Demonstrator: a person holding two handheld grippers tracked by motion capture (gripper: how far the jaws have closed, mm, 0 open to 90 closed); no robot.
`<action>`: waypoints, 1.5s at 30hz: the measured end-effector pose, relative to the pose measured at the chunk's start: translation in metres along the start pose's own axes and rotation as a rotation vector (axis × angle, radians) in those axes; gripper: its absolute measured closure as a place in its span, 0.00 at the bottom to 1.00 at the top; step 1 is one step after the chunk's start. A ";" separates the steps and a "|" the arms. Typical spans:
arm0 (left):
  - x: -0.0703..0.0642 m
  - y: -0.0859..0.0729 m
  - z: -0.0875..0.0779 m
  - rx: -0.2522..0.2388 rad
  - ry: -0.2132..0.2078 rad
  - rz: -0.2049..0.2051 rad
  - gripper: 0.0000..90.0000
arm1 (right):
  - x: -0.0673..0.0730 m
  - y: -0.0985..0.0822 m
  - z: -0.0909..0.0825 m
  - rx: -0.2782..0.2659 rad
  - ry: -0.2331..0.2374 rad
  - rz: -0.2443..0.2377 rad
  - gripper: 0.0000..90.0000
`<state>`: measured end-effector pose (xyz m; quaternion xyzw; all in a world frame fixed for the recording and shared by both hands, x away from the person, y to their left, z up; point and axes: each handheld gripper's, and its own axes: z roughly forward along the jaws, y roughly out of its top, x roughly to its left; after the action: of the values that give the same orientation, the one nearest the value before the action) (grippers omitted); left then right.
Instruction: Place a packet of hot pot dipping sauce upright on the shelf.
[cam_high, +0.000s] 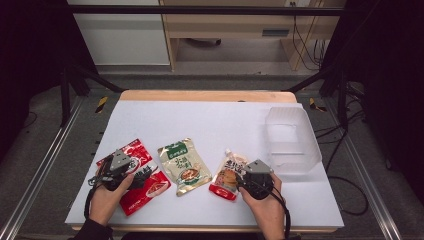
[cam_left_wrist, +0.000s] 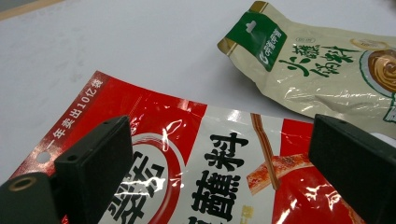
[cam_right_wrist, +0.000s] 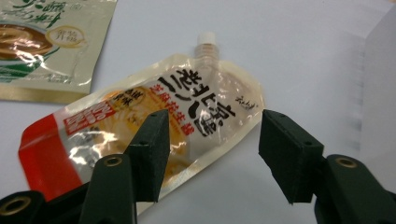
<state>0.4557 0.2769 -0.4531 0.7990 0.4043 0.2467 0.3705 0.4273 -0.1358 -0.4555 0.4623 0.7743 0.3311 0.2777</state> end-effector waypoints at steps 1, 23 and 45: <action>0.000 0.000 0.000 0.000 0.001 -0.001 0.07 | -0.001 0.002 0.002 -0.002 -0.004 -0.001 0.48; -0.008 0.002 0.001 0.014 -0.024 0.017 0.08 | -0.019 0.031 0.043 0.010 -0.029 0.074 0.52; -0.011 0.003 0.004 0.025 -0.040 0.038 0.09 | -0.028 0.021 0.061 0.096 -0.004 0.133 0.58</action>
<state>0.4533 0.2648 -0.4542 0.8159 0.3847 0.2325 0.3637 0.4950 -0.1384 -0.4740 0.5263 0.7562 0.3104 0.2340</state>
